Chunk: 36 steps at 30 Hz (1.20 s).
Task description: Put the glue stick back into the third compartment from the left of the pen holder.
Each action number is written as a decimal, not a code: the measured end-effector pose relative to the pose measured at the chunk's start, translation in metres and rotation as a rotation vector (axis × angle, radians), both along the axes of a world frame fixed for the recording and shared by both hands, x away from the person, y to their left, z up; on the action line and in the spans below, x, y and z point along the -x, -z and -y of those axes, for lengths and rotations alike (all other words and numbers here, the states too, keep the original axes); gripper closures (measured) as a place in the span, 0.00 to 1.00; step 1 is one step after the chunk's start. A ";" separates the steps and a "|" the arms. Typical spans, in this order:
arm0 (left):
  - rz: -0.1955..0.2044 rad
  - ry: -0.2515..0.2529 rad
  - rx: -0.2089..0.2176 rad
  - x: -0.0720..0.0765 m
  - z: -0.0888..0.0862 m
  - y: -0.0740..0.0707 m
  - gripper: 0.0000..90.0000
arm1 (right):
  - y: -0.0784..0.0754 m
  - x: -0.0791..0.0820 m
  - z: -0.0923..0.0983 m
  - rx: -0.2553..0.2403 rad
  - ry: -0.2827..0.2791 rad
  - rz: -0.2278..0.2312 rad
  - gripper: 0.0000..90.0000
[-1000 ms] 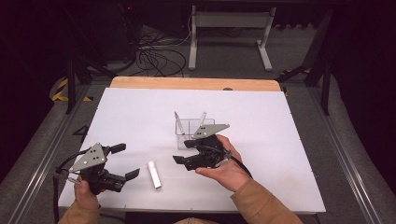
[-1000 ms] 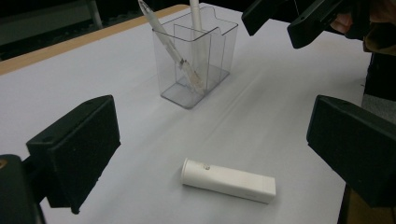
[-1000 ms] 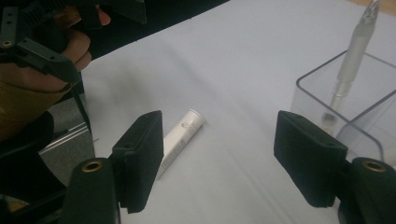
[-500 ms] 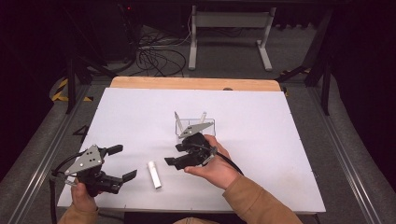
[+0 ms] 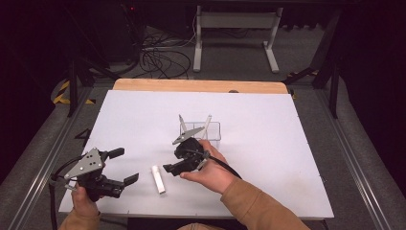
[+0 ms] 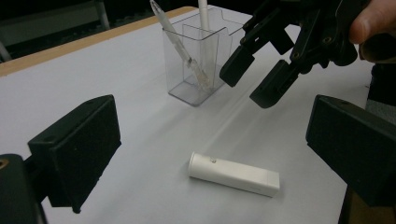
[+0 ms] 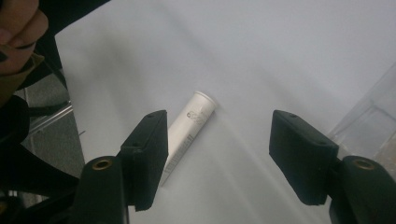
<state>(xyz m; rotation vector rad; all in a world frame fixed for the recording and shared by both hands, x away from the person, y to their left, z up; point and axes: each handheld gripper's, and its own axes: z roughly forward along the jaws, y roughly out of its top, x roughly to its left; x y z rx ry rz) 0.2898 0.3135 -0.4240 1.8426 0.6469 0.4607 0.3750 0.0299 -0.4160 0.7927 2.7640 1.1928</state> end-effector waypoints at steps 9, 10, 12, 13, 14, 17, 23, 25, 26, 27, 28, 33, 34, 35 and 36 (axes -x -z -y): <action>-0.005 -0.002 -0.006 -0.001 0.001 0.000 0.04 | 0.010 -0.002 -0.020 0.051 -0.014 -0.041 0.43; -0.004 -0.003 -0.006 -0.001 0.000 0.000 0.04 | 0.011 -0.002 -0.022 0.052 -0.014 -0.046 0.43; -0.007 0.001 -0.006 -0.001 0.000 0.000 0.04 | 0.013 -0.002 -0.026 0.055 -0.013 -0.057 0.44; -0.008 0.000 -0.006 -0.001 0.000 0.000 0.04 | 0.014 -0.002 -0.028 0.056 -0.009 -0.065 0.44; -0.009 0.000 -0.007 -0.001 0.000 0.000 0.04 | 0.016 -0.003 -0.029 0.058 -0.010 -0.074 0.44; -0.011 -0.004 -0.007 -0.001 0.000 0.000 0.04 | 0.020 -0.004 -0.034 0.068 -0.013 -0.091 0.45; -0.009 -0.008 -0.010 -0.002 0.001 0.000 0.04 | 0.028 -0.006 -0.040 0.079 0.003 -0.135 0.47; -0.012 -0.006 -0.014 -0.002 0.001 0.000 0.04 | 0.030 -0.006 -0.042 0.082 0.003 -0.139 0.48; -0.014 -0.007 -0.014 -0.002 0.001 0.000 0.04 | 0.031 -0.007 -0.044 0.082 0.003 -0.143 0.49; -0.014 -0.007 -0.012 -0.002 0.002 0.000 0.04 | 0.033 -0.007 -0.045 0.079 0.009 -0.150 0.49; -0.012 -0.006 -0.017 -0.002 0.002 0.000 0.04 | 0.034 -0.007 -0.046 0.075 0.013 -0.159 0.51; -0.012 -0.006 -0.019 -0.002 0.002 0.000 0.04 | 0.039 -0.007 -0.051 0.084 0.028 -0.175 0.54; -0.014 -0.005 -0.021 -0.002 0.002 0.000 0.04 | 0.040 -0.007 -0.052 0.085 0.032 -0.182 0.55; -0.013 -0.006 -0.021 -0.002 0.002 0.000 0.04 | 0.041 -0.007 -0.053 0.086 0.036 -0.188 0.56; -0.013 -0.006 -0.020 -0.002 0.002 0.000 0.04 | 0.042 -0.007 -0.054 0.087 0.043 -0.198 0.57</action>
